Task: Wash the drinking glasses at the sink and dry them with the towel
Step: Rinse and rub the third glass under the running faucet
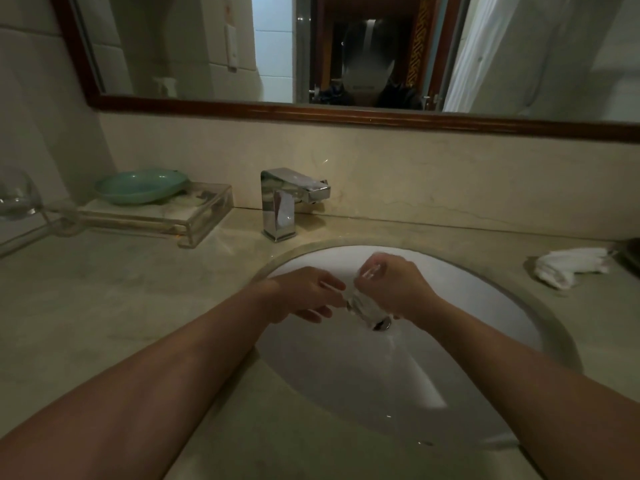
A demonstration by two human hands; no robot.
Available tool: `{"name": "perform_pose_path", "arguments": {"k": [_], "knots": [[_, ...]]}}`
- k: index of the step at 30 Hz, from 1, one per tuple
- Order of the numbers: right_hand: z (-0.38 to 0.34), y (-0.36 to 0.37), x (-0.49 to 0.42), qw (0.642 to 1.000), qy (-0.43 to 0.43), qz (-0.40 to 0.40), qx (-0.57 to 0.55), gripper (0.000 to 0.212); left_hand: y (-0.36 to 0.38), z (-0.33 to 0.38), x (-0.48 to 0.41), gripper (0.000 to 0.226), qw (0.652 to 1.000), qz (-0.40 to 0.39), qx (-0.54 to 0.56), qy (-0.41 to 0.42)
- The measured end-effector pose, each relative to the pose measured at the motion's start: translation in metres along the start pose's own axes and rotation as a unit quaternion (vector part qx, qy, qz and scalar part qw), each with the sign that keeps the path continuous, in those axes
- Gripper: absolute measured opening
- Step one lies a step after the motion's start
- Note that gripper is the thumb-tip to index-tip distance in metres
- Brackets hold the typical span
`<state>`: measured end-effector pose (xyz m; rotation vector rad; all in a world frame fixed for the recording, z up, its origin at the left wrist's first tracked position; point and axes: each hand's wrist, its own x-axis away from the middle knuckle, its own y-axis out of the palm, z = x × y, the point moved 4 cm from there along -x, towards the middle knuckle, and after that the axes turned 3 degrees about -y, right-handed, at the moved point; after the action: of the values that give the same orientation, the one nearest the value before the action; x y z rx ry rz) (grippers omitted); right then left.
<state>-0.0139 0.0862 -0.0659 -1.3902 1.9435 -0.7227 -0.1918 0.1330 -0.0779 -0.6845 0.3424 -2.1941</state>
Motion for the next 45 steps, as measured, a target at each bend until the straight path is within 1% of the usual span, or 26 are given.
{"name": "perform_pose_path", "arguments": {"k": [1,3,5,6,8,10,13,15,16,19,22,23,26,27,30,31,34,35,36,38,39,40,42,43,44,45], "knots": [[-0.003,0.002,0.001,1.000,-0.008,-0.007,-0.005,0.011,0.003,0.001,0.000,0.053,1.000,-0.007,-0.004,0.011],[-0.003,0.004,0.003,0.997,0.010,-0.001,-0.081,0.009,0.008,0.001,0.001,0.069,0.999,-0.014,-0.025,0.026],[0.000,0.002,0.004,0.987,0.034,0.022,-0.157,0.011,0.013,0.002,0.001,0.077,0.995,-0.008,-0.091,0.035],[0.002,0.001,0.003,0.988,0.030,0.035,-0.149,0.011,0.015,0.001,0.001,0.079,0.992,-0.002,-0.124,0.033],[0.003,-0.002,0.002,0.998,-0.003,0.017,-0.053,0.009,0.014,-0.001,0.000,0.088,0.988,0.006,-0.153,0.023],[0.003,0.001,0.004,0.998,-0.035,-0.048,0.025,0.012,0.012,-0.002,-0.003,0.089,0.985,0.011,-0.170,0.023],[0.000,0.012,0.016,0.986,-0.006,-0.167,0.006,0.021,0.013,-0.002,-0.005,0.085,0.975,-0.008,-0.220,0.018],[-0.005,0.015,0.018,0.979,-0.041,-0.187,0.076,0.026,0.016,-0.002,-0.006,0.076,0.965,-0.039,-0.258,0.010],[-0.008,0.013,0.016,0.982,-0.057,-0.157,0.084,0.025,0.017,-0.003,-0.006,0.071,0.960,-0.050,-0.274,0.005],[-0.014,0.001,0.010,0.995,-0.077,-0.051,0.040,0.024,0.015,-0.009,-0.011,0.064,0.956,-0.061,-0.286,-0.010],[-0.015,0.013,0.015,0.986,-0.097,-0.078,0.113,0.032,0.012,-0.013,-0.014,0.062,0.961,-0.046,-0.273,-0.012],[-0.014,0.013,0.014,0.987,-0.096,-0.073,0.110,0.031,0.011,-0.013,-0.015,0.061,0.961,-0.046,-0.272,-0.013],[-0.011,-0.001,0.006,0.994,-0.096,0.021,0.051,0.028,0.012,-0.015,-0.017,0.056,0.959,-0.055,-0.276,-0.029],[-0.009,-0.002,0.005,0.993,-0.098,0.030,0.052,0.028,0.013,-0.016,-0.018,0.051,0.958,-0.054,-0.281,-0.034],[-0.005,0.007,0.009,0.993,-0.071,-0.024,0.090,0.027,0.012,-0.019,-0.019,0.039,0.956,-0.040,-0.287,-0.048],[-0.004,0.005,0.009,0.994,-0.057,-0.017,0.091,0.026,0.011,-0.020,-0.019,0.038,0.956,-0.040,-0.287,-0.054],[0.004,-0.015,-0.001,0.998,0.002,0.067,0.020,0.020,0.012,-0.021,-0.020,0.036,0.954,-0.043,-0.290,-0.067],[0.007,-0.015,-0.001,0.997,0.009,0.067,0.025,0.020,0.013,-0.022,-0.021,0.036,0.954,-0.044,-0.287,-0.069],[0.008,-0.009,0.000,0.998,0.007,0.037,0.057,0.022,0.013,-0.022,-0.021,0.035,0.955,-0.044,-0.284,-0.068],[0.005,0.010,0.010,0.990,0.004,-0.058,0.126,0.024,0.014,-0.023,-0.021,0.034,0.957,-0.044,-0.278,-0.067],[0.003,0.013,0.011,0.991,0.009,-0.069,0.111,0.023,0.013,-0.023,-0.021,0.035,0.957,-0.045,-0.277,-0.068],[0.000,0.010,0.009,0.996,0.015,-0.050,0.073,0.020,0.013,-0.022,-0.021,0.036,0.958,-0.044,-0.276,-0.069],[-0.004,-0.005,0.004,0.998,0.019,0.049,-0.043,0.015,0.013,-0.021,-0.020,0.041,0.957,-0.041,-0.280,-0.066],[-0.004,-0.008,0.003,0.994,0.028,0.072,-0.077,0.013,0.013,-0.020,-0.019,0.047,0.957,-0.038,-0.281,-0.063],[-0.005,-0.008,0.004,0.993,0.040,0.062,-0.089,0.013,0.013,-0.020,-0.019,0.053,0.957,-0.034,-0.280,-0.059],[-0.005,-0.003,0.007,0.995,0.056,0.021,-0.076,0.014,0.013,-0.019,-0.018,0.061,0.959,-0.033,-0.276,-0.058]]}}
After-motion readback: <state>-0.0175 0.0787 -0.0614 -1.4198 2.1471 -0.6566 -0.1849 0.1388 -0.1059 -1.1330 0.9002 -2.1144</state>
